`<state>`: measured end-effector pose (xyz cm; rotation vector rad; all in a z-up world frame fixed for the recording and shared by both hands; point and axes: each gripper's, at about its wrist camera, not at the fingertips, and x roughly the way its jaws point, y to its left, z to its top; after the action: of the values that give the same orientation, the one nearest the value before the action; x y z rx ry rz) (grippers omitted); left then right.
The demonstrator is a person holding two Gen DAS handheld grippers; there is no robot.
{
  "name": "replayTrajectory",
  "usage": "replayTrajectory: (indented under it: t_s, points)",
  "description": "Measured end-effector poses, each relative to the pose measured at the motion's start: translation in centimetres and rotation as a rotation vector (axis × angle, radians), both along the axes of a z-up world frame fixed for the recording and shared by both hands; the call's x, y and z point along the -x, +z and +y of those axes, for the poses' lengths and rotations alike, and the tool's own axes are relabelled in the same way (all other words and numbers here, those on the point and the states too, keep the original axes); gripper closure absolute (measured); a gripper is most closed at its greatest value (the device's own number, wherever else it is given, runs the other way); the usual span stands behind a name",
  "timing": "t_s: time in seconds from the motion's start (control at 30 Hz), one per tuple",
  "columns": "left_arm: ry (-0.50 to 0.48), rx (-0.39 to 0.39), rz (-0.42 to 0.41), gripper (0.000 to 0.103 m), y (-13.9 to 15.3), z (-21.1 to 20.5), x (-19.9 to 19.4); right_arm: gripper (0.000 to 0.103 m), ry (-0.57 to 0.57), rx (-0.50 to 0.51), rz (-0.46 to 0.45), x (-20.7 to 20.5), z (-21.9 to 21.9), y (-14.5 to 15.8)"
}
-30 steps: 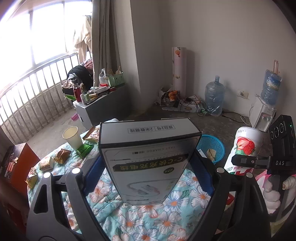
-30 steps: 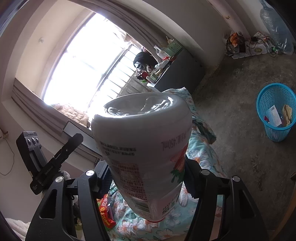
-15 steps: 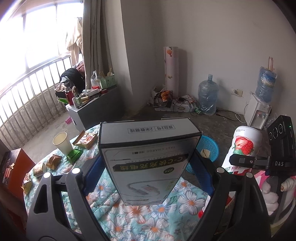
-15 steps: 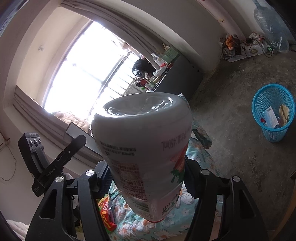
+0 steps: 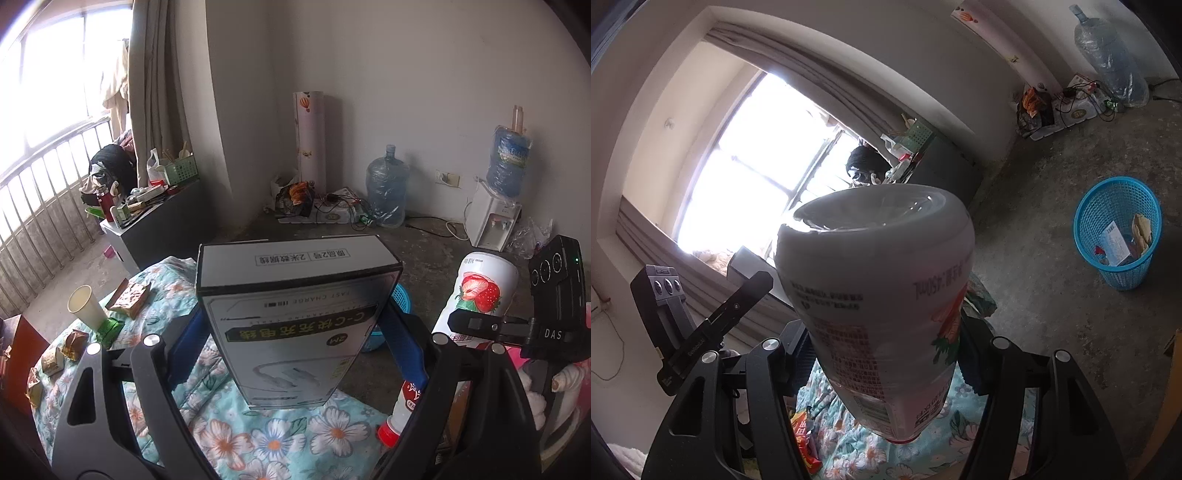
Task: Collect trash
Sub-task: 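Carry the cable box and white bottle over the wastebasket and open both tools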
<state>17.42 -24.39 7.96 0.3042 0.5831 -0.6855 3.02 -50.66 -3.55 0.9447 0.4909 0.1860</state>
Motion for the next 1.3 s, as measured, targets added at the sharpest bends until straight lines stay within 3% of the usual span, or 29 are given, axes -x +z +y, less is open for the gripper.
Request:
replayTrajectory:
  t_s: [0.3, 0.8, 1.07, 1.3]
  points:
    - [-0.063, -0.007, 0.023, 0.021, -1.1, -4.9, -0.8, 0.041, -0.081, -0.02, 0.006, 1.1, -3.1, -1.0]
    - [-0.133, -0.031, 0.137, 0.021, -5.3, -12.0, -3.4, 0.041, -0.275, -0.047, 0.068, 3.6, -8.9, -4.1]
    - [-0.191, -0.033, 0.251, 0.021, -9.0, -17.4, -8.7, 0.041, -0.468, -0.034, 0.165, 4.4, -13.8, -6.8]
    - [-0.199, -0.033, 0.309, 0.021, -13.3, -24.7, -13.2, 0.041, -0.581, 0.059, 0.245, 0.6, -18.0, -9.8]
